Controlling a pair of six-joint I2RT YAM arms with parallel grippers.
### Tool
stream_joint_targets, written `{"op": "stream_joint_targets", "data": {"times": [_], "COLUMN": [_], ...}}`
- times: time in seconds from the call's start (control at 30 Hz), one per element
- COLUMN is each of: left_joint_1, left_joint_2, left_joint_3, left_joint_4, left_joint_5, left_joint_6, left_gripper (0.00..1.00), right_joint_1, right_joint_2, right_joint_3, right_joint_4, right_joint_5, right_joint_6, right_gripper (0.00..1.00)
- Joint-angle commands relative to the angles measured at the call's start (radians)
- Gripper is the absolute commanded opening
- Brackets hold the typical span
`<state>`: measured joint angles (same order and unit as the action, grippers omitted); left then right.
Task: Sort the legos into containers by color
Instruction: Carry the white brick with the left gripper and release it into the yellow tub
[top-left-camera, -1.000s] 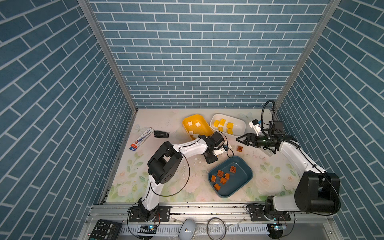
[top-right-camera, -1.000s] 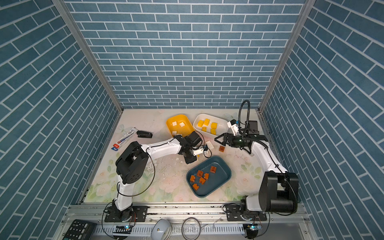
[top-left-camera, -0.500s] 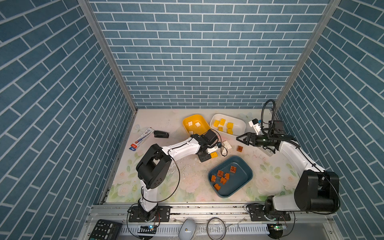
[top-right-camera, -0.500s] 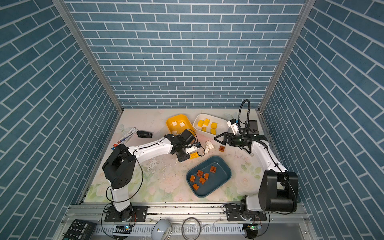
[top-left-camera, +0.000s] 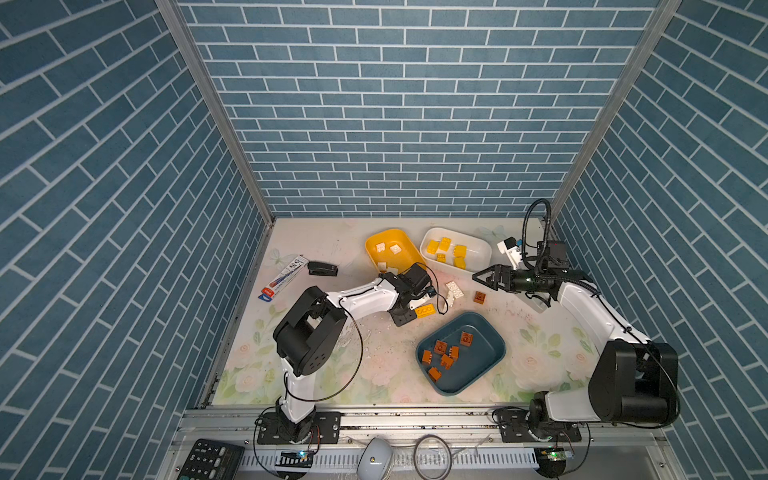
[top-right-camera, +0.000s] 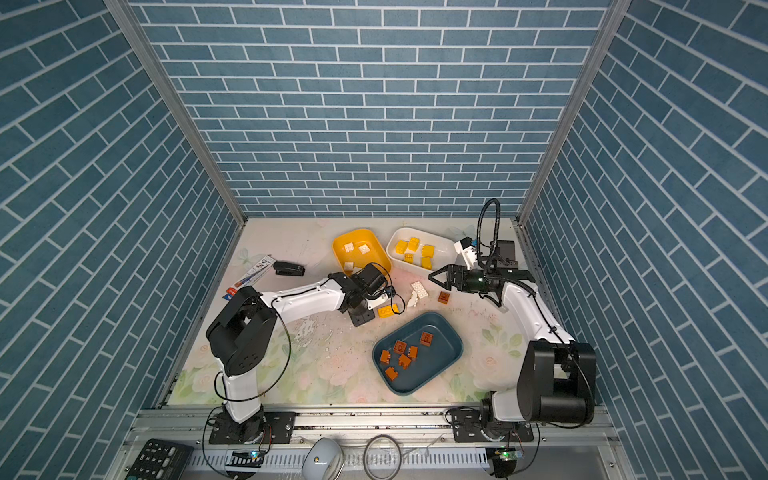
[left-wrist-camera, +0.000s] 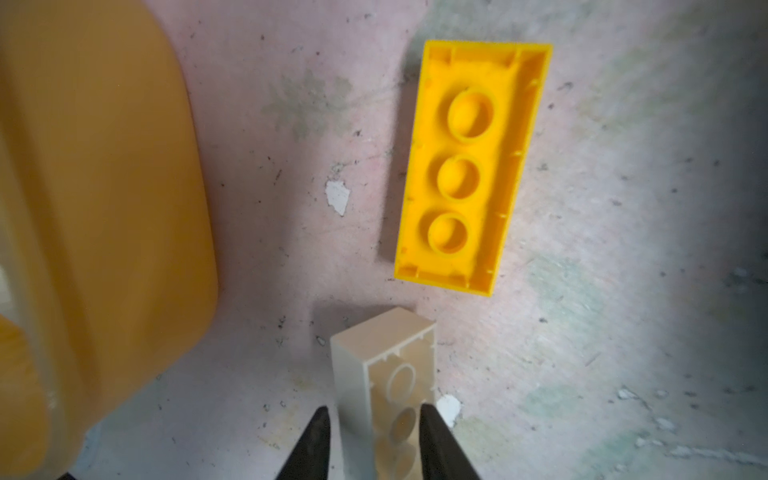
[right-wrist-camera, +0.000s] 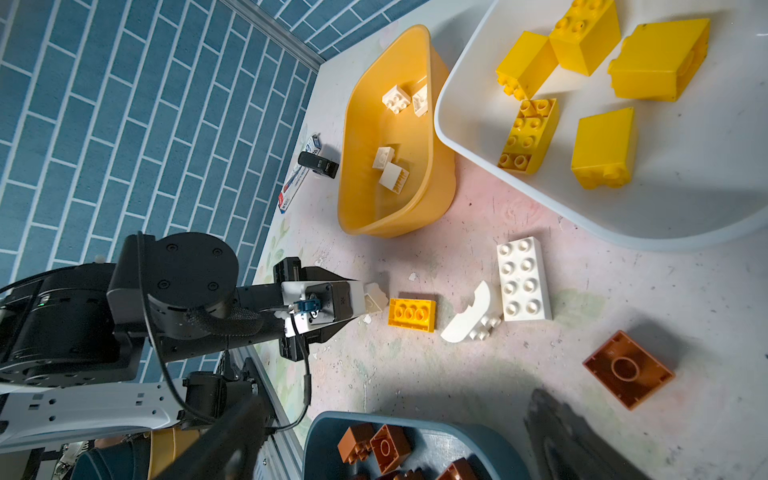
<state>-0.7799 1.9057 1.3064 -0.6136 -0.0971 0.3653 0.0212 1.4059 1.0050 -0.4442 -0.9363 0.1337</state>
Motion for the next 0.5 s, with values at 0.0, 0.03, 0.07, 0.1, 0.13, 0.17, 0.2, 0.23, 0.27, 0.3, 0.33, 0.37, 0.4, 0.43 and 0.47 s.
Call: {"op": "stream_joint_targets", "data": {"times": [0.0,0.03,0.07,0.1,0.13,0.17,0.2,0.23,0.27,0.3,0.33,0.37,0.4,0.43,0.47], "left_joint_1": [0.004,0.005,0.004,0.004,0.004,0.005,0.006,0.009,0.020,0.034,0.045,0.051,0.052,0.053,0.053], "left_joint_2": [0.020,0.018,0.014,0.010,0.005,-0.002,-0.004,-0.005,-0.005,-0.009,-0.014,-0.018,-0.021,-0.017,-0.009], "left_joint_3": [-0.006,-0.005,-0.001,0.001,0.005,0.010,0.019,0.032,0.053,0.068,0.079,0.086,0.091,0.096,0.100], "left_joint_4": [-0.010,-0.015,-0.020,-0.024,-0.027,-0.032,-0.044,-0.059,-0.078,-0.090,-0.096,-0.099,-0.105,-0.114,-0.127], "left_joint_5": [0.034,0.039,0.046,0.058,0.067,0.069,0.060,0.051,0.051,0.070,0.087,0.097,0.100,0.106,0.113], "left_joint_6": [-0.018,-0.020,-0.024,-0.028,-0.033,-0.037,-0.044,-0.051,-0.061,-0.075,-0.084,-0.088,-0.080,-0.067,-0.048], "left_gripper": [0.45,0.46,0.48,0.49,0.50,0.51,0.53,0.55,0.58,0.61,0.64,0.66,0.67,0.69,0.70], "right_joint_1": [-0.004,-0.004,-0.004,-0.004,-0.003,-0.003,-0.003,-0.004,-0.003,-0.004,-0.004,-0.003,-0.004,-0.003,-0.004], "right_joint_2": [0.005,0.005,0.004,0.005,0.005,0.005,0.005,0.005,0.005,0.006,0.008,0.008,0.010,0.010,0.010], "right_joint_3": [0.004,0.003,0.002,0.001,0.001,0.001,0.000,0.000,0.000,0.000,-0.001,0.000,0.000,-0.001,0.000], "right_joint_4": [-0.003,-0.002,-0.004,-0.002,-0.003,-0.003,-0.003,-0.003,-0.001,-0.002,-0.001,0.001,0.003,0.006,0.009], "right_joint_5": [-0.021,-0.021,-0.021,-0.021,-0.022,-0.022,-0.024,-0.023,-0.024,-0.024,-0.024,-0.025,-0.027,-0.028,-0.029], "right_joint_6": [0.000,-0.002,-0.002,-0.002,-0.002,-0.002,-0.001,-0.002,-0.002,-0.001,-0.001,0.000,0.000,0.003,0.004], "right_gripper": [0.98,0.98,0.98,0.98,0.99,0.98,0.98,0.99,0.98,0.98,0.98,0.98,0.98,0.98,0.99]}}
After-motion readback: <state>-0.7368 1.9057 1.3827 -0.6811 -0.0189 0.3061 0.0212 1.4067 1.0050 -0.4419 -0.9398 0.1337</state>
